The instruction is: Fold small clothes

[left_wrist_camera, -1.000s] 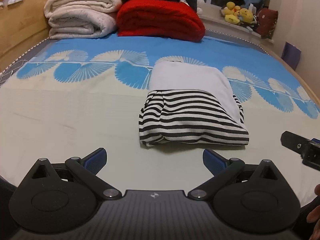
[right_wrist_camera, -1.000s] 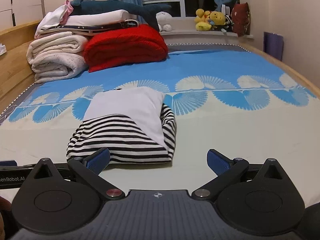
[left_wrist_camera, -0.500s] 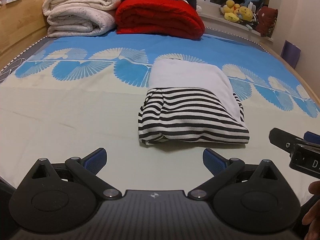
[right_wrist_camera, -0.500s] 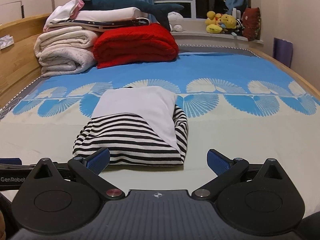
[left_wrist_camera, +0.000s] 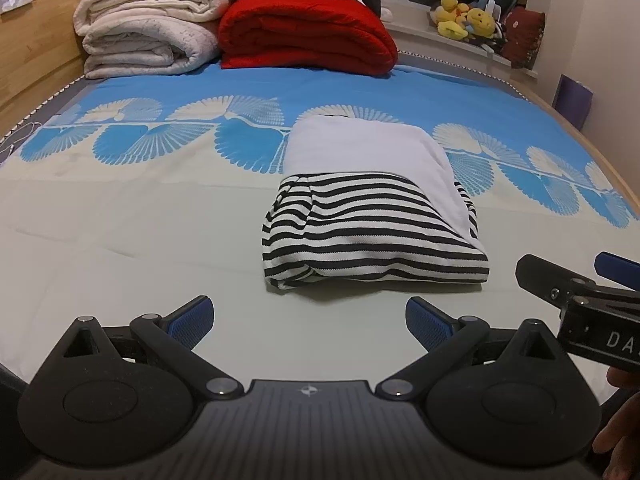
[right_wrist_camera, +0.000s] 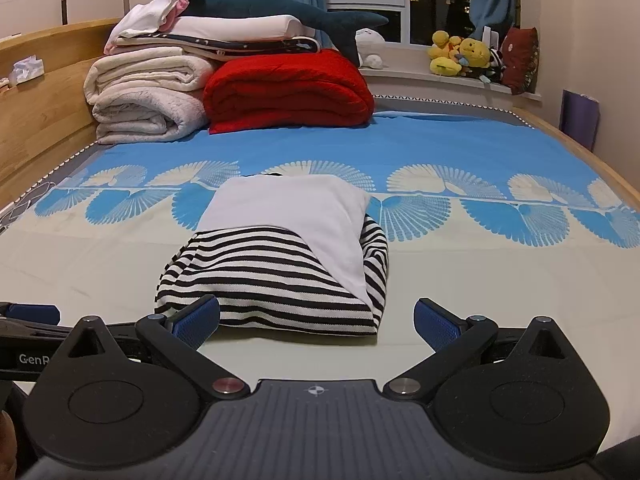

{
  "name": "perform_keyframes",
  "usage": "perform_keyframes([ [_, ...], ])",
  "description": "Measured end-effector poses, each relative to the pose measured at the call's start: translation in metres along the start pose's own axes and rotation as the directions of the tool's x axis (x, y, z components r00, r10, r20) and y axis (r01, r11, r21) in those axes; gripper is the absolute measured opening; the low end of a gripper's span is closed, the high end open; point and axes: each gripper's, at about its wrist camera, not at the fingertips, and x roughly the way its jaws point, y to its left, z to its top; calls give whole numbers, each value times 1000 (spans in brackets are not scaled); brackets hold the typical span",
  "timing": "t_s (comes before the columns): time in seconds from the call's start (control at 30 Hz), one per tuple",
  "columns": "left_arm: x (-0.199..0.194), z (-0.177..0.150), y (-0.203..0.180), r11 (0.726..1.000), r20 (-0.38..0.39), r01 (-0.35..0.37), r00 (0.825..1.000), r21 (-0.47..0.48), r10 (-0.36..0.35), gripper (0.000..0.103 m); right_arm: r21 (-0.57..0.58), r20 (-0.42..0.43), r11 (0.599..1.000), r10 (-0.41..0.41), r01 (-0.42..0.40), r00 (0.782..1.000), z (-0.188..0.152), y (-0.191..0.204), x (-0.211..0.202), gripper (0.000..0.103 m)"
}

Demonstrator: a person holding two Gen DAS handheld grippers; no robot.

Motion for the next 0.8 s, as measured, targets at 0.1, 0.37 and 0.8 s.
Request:
perform_keyframes([
  [0.1, 0, 0, 0, 1000, -1, 1, 1000, 2, -1, 102, -12, 0, 1000, 2, -2, 1000, 0, 3, 0, 102],
  [0.37, 1, 0, -1, 1000, -2, 2, 1000, 4, -2, 102, -20, 2, 1000, 6, -6, 1000, -1, 6, 1, 102],
  [0.8, 2, -2, -2, 1000, -9, 1, 1000, 3, -1, 102, -27, 2, 1000, 4, -4, 1000, 0, 8, 1, 102],
])
